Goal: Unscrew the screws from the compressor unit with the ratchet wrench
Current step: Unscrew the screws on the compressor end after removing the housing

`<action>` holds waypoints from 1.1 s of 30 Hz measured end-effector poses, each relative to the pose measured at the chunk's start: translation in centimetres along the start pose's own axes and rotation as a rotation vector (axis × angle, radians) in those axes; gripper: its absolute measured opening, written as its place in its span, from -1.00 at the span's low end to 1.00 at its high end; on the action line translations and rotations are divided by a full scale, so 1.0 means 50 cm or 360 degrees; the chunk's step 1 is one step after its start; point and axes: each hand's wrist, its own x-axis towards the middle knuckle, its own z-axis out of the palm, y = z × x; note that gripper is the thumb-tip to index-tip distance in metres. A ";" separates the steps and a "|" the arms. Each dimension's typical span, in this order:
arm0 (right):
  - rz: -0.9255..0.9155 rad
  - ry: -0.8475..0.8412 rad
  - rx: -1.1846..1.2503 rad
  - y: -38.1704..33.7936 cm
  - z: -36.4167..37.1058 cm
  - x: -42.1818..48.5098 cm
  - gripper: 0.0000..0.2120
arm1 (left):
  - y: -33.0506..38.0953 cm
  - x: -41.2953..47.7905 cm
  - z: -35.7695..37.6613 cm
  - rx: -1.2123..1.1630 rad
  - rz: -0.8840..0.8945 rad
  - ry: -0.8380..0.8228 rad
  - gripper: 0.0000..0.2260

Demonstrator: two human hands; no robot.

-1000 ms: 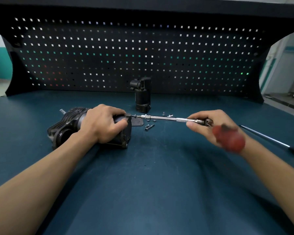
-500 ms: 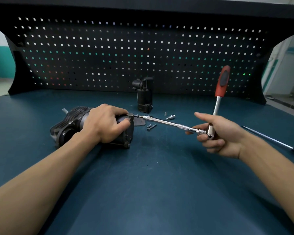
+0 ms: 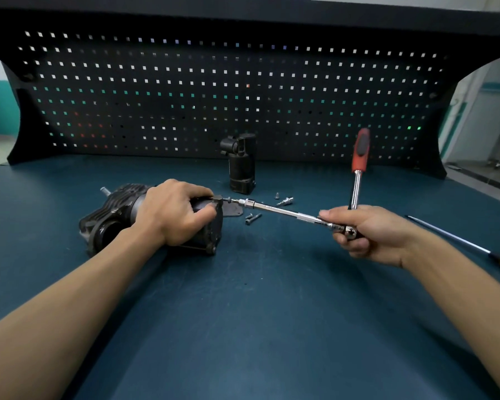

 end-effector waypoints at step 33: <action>-0.0539 0.0611 -0.0402 0.001 0.017 0.009 -0.18 | -0.004 0.003 -0.003 0.0100 0.0060 -0.0053 -0.47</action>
